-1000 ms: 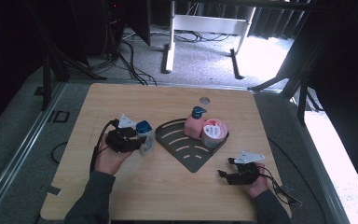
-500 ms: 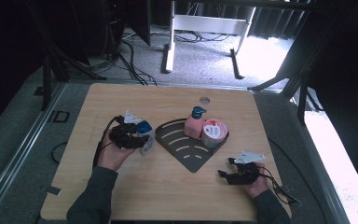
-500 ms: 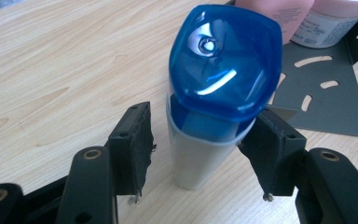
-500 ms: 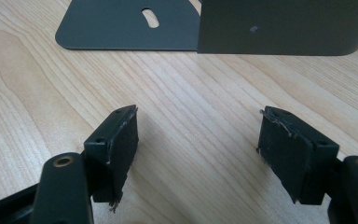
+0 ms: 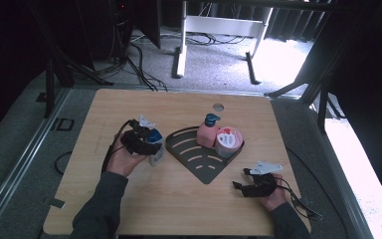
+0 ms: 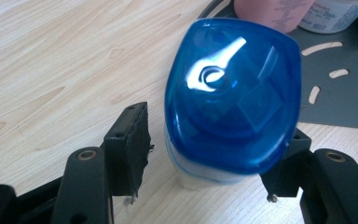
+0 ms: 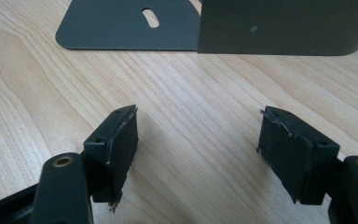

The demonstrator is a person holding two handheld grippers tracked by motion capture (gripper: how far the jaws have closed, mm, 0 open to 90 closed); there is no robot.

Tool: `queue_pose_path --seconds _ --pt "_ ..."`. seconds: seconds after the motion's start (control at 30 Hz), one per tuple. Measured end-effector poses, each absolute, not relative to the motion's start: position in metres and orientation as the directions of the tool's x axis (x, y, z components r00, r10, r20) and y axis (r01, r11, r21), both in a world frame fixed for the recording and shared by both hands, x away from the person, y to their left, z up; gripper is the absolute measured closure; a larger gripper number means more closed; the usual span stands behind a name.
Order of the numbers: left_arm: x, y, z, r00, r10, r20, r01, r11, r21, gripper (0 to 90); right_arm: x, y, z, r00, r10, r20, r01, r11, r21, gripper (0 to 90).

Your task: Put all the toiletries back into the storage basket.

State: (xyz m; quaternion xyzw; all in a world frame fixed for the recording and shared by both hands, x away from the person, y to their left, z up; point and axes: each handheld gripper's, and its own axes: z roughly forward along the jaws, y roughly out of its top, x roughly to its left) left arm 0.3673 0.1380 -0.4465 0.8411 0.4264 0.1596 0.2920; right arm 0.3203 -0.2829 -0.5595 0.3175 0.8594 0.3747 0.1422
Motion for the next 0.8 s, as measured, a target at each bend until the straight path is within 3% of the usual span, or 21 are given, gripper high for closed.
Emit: queue_pose_path --seconds 0.8 --pt "0.379 0.130 -0.442 0.618 0.784 0.051 0.637 -0.538 0.552 40.5 0.320 -0.283 -0.559 -0.759 0.651 -0.006 0.439 0.519 0.734 27.7"
